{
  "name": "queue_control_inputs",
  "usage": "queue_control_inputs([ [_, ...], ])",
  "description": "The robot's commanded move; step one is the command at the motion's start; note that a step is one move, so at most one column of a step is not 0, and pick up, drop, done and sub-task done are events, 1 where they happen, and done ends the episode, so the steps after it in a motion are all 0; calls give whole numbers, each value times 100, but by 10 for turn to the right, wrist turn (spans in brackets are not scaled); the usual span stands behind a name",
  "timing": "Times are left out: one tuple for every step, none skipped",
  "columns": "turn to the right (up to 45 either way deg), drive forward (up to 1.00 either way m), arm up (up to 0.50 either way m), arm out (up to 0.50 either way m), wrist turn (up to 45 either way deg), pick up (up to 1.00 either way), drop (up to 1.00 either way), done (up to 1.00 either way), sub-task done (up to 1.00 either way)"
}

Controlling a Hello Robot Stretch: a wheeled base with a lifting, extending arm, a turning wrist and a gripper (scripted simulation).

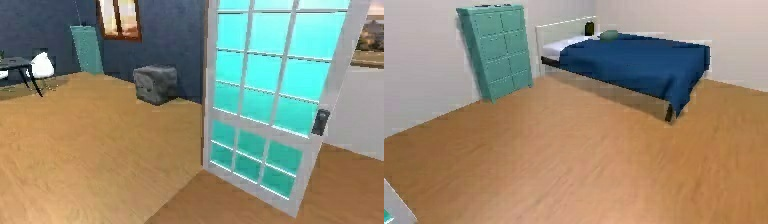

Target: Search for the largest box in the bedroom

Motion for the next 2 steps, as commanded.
queue_control_inputs([
  [360,0,0,0,0,0,0,0,0],
  [30,0,0,0,0,0,0,0,0],
])
